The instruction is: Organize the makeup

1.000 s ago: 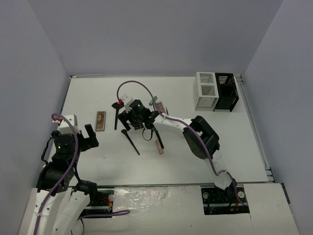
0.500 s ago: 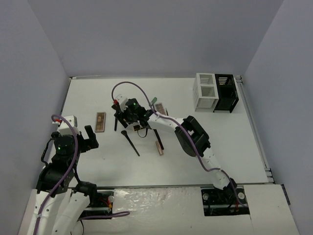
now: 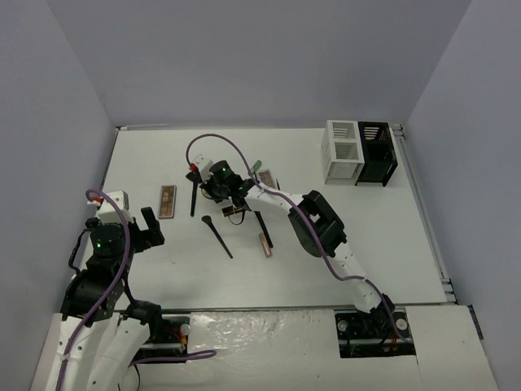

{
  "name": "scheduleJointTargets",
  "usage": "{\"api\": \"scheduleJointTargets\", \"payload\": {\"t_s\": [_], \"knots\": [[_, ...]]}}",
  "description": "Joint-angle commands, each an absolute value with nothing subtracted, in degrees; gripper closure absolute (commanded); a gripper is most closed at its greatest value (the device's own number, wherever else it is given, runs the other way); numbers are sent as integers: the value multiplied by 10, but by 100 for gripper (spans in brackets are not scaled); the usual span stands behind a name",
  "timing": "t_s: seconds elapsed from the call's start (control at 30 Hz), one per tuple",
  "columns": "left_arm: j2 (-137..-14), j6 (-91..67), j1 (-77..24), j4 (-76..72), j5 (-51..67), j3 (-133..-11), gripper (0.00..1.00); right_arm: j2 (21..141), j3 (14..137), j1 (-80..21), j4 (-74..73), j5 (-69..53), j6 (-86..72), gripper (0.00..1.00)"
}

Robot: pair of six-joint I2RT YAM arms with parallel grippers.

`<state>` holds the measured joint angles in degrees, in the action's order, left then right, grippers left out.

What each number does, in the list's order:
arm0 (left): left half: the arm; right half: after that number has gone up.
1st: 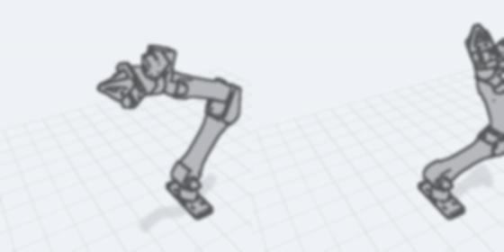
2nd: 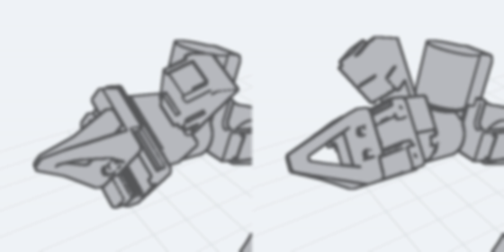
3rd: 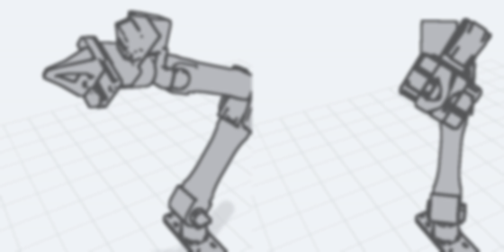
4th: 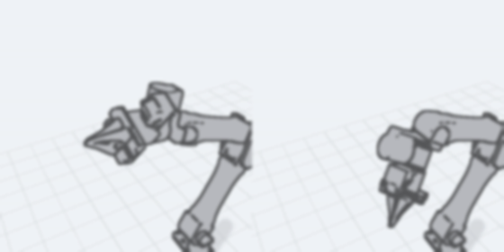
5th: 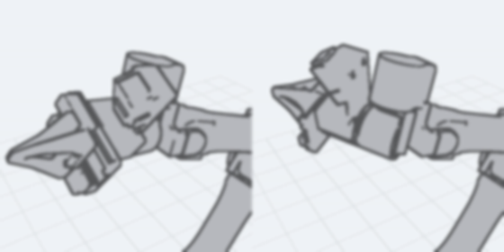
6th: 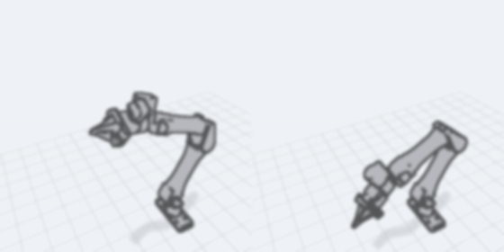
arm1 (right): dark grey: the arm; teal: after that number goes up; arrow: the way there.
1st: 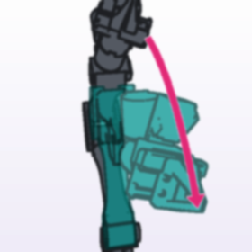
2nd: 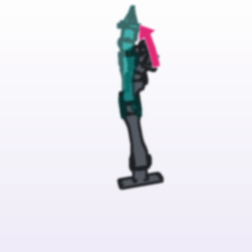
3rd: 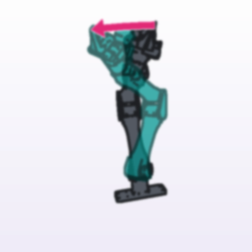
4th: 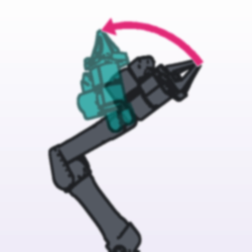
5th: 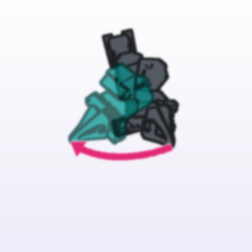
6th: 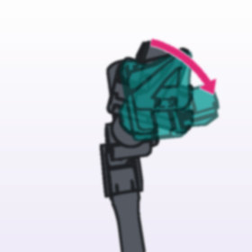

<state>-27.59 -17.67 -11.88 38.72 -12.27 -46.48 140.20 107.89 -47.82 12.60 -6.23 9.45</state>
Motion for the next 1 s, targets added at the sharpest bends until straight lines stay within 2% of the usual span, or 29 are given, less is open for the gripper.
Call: {"api": "scheduleJointTargets", "payload": {"t_s": [0.0, 0.2, 0.33, 0.57, 0.83, 0.97], "knots": [[-287, -183, -114, 363, -124, -477, 3, 1348, 1095, -476, 153, -49, 107, 100], [-288, -184, -114, 363, -124, -477, 3, 1215, 1033, -444, 153, -25, 105, 100], [-287, -184, -113, 363, -123, -477, 3, 1128, 986, -388, 145, -2, 100, 100], [-285, -183, -113, 362, -121, -476, 3, 1014, 928, -199, 120, 43, 71, 100], [-280, -183, -114, 360, -119, -475, 3, 1032, 940, 12, 120, 59, -25, 100], [-280, -182, -114, 359, -118, -475, 3, 1077, 968, 61, 120, 28, -55, 100]]}}
